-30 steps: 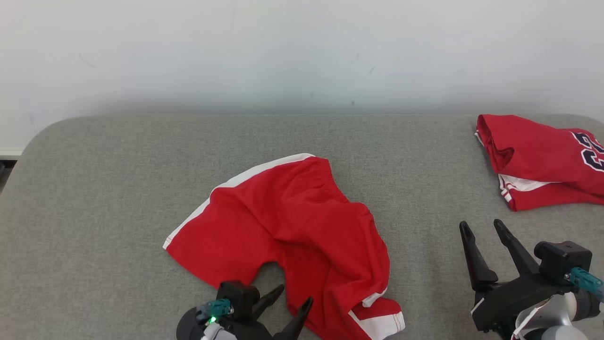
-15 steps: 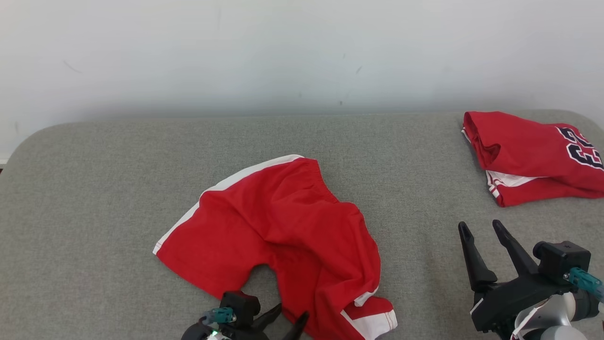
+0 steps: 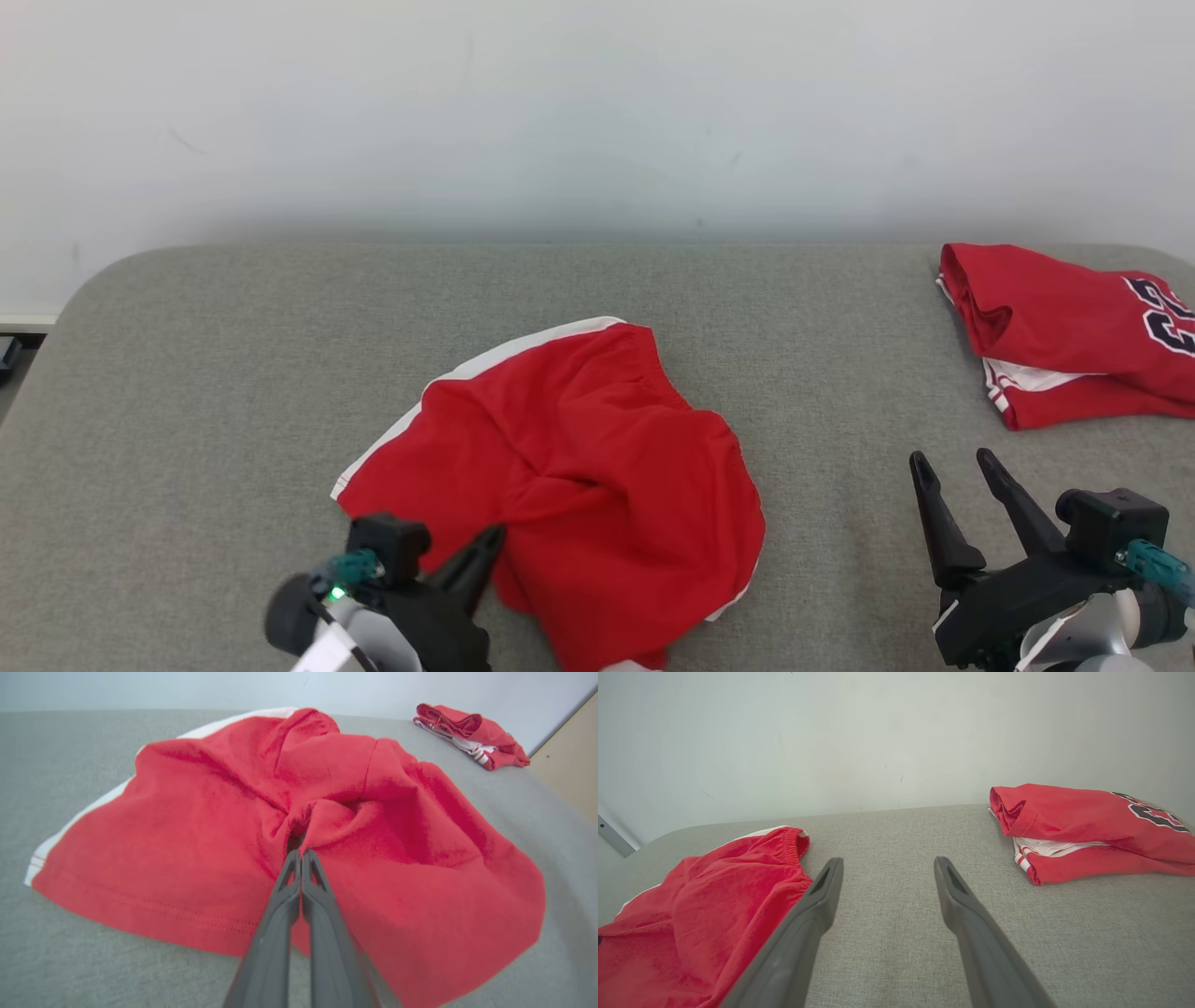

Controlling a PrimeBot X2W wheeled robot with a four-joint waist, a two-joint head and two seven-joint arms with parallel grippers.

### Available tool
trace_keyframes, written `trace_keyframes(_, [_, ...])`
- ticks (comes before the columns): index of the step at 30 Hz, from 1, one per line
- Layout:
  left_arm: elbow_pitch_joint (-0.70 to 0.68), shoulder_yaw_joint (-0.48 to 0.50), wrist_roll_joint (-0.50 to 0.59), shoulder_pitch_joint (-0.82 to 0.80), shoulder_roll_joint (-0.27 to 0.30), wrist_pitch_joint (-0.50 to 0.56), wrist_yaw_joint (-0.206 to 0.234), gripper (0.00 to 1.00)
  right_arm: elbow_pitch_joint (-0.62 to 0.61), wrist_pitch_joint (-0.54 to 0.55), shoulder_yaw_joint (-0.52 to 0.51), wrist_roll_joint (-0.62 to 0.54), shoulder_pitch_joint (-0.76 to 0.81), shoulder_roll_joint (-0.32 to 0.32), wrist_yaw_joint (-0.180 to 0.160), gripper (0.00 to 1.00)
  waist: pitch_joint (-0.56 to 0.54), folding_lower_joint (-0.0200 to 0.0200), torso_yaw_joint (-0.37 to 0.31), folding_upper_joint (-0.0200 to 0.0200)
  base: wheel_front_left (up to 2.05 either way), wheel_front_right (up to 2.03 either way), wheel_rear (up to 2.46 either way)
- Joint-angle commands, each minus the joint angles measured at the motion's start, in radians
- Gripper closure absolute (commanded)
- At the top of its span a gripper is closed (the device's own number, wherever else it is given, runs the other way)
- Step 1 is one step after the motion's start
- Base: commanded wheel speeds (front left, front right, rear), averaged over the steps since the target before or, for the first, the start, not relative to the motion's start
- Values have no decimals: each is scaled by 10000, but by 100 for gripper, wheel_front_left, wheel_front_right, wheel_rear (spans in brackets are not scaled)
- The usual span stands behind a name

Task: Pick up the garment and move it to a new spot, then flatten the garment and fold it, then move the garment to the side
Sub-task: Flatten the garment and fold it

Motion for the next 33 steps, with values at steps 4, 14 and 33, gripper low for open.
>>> trace_keyframes(4, [-1061, 132, 283, -247, 783, 444, 669, 100, 21, -64, -6, 62, 97, -14, -10, 0, -139, 0, 127, 0, 0, 0, 0])
trace_keyframes(14, [-3630, -68, 613, -281, 2126, 1841, 1911, 100, 69, -52, 109, 85, 134, -15, -10, 0, -154, 0, 128, 0, 0, 0, 0])
trace_keyframes(33, [573, -371, 653, -784, -603, -361, -270, 100, 76, 44, 225, -76, -123, -59, -10, 0, 69, 0, 294, 0, 0, 0, 0])
